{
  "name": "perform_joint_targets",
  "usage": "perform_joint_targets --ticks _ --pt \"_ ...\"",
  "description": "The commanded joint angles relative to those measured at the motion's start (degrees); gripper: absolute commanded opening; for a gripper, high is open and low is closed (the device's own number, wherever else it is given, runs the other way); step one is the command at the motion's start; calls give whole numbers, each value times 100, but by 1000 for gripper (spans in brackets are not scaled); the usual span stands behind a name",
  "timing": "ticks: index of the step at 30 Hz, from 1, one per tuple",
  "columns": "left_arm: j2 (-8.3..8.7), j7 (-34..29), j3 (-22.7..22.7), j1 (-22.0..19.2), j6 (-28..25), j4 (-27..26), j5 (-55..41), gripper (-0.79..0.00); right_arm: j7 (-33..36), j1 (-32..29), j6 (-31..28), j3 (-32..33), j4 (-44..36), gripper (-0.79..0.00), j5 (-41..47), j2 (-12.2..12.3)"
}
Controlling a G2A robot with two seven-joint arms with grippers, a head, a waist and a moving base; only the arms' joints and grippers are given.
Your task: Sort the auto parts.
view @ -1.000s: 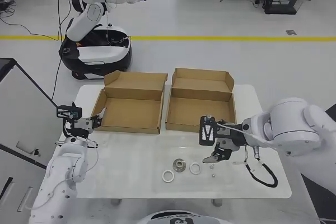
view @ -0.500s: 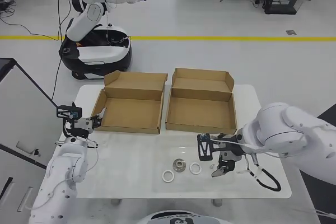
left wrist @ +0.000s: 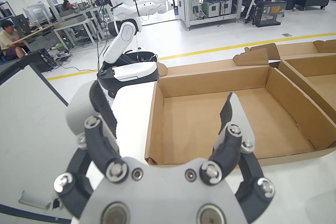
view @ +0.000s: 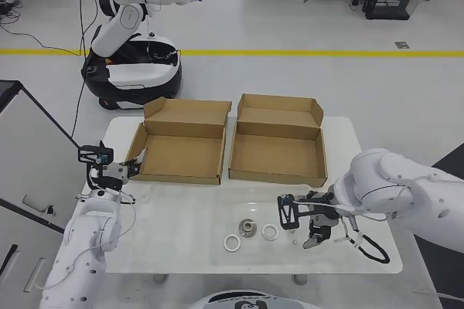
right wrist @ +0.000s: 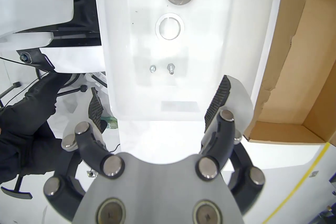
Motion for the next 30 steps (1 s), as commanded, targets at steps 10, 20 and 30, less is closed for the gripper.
perform_joint_targets --ticks 10,20,30 --pt "0 0 0 0 0 0 0 0 -154 368 -154 -436 188 0 -165 -256" --pt "0 0 0 0 0 0 0 0 -84 459 -84 -793 432 0 -337 -542" --pt "0 0 0 0 0 0 0 0 -81 437 -80 -967 561 0 -816 -706"
